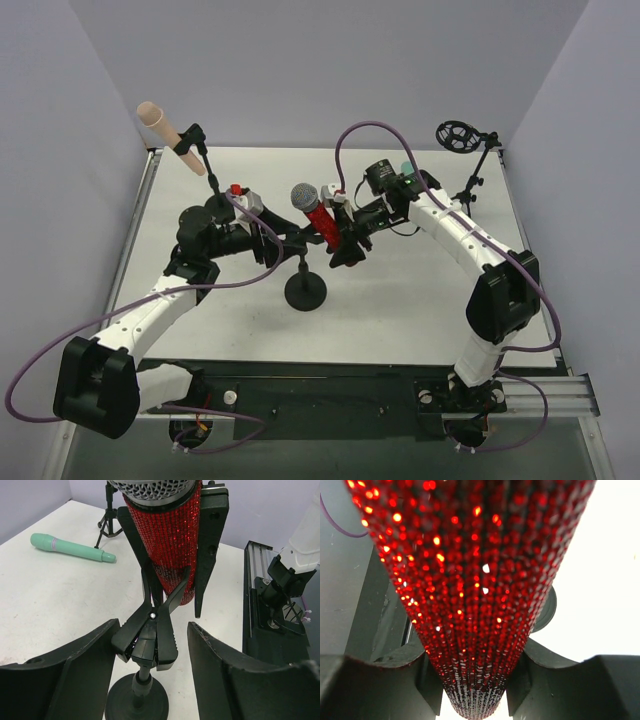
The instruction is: Attach the microphones to the stand
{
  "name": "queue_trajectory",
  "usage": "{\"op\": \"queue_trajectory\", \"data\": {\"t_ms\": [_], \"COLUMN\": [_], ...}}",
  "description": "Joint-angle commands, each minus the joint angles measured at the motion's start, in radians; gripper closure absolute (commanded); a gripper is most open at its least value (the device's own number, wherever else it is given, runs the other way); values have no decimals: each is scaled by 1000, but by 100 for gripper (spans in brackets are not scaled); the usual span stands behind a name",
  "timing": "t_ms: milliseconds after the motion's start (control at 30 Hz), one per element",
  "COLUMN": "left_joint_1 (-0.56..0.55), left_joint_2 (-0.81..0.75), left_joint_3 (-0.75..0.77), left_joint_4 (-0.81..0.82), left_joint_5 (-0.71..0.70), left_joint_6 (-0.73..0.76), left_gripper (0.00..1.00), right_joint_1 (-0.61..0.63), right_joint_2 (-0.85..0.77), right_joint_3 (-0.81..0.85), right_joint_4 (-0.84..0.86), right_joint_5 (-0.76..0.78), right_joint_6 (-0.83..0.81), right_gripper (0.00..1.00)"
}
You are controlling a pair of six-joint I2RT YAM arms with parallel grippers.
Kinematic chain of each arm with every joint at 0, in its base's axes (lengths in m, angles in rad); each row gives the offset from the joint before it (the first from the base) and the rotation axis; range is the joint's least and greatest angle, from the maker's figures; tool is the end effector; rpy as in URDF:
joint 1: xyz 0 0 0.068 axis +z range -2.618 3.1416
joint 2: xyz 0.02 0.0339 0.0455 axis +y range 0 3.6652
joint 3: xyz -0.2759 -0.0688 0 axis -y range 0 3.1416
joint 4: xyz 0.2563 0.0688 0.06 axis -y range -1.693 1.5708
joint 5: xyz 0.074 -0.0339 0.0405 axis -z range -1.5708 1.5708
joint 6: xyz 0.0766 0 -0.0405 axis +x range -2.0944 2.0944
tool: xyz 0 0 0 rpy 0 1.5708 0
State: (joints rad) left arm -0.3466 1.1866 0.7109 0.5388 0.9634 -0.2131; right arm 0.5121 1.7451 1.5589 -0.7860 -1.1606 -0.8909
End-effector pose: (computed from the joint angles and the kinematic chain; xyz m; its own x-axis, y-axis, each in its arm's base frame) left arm 0.2508 -0.1575 0.3127 -0.1460 -0.0756 -0.9864 0.9554 0.2480 -0.1605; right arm 0.3053 0.2522 0.3104 0.0495 -0.3279 -0.9434 -0.9661 -0.2554 0.0381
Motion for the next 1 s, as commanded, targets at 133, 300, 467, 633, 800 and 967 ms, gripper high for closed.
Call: {"op": "queue_trajectory", "data": {"t_ms": [133,300,467,633,800,967], "left_joint_1": [-6,-8,-8,-9,-17,-40], "left_joint_2": [-18,-19,-21,-21,-18,-59], "left_joint_3": [24,19,4,-11,-65,-134], "left_joint_4": [-28,-27,4,50,214,331], "left_joint_5": [21,21,24,15,-51,-181], "left_joint_6": [12,11,-17,-74,-196,-302], "left_gripper": [94,100,100,100,100,100], "right_joint_1": [16,54,65,81,103,103], "right_joint_2": [27,31,80,113,136,157], "right_joint_3": [-7,-10,35,62,72,78], "right_joint_4": [-56,-56,-56,-55,-44,-27], "right_joint_5": [47,75,58,49,35,32], "right_joint_6": [15,0,26,32,38,56], "right_gripper": [100,100,100,100,100,100]}}
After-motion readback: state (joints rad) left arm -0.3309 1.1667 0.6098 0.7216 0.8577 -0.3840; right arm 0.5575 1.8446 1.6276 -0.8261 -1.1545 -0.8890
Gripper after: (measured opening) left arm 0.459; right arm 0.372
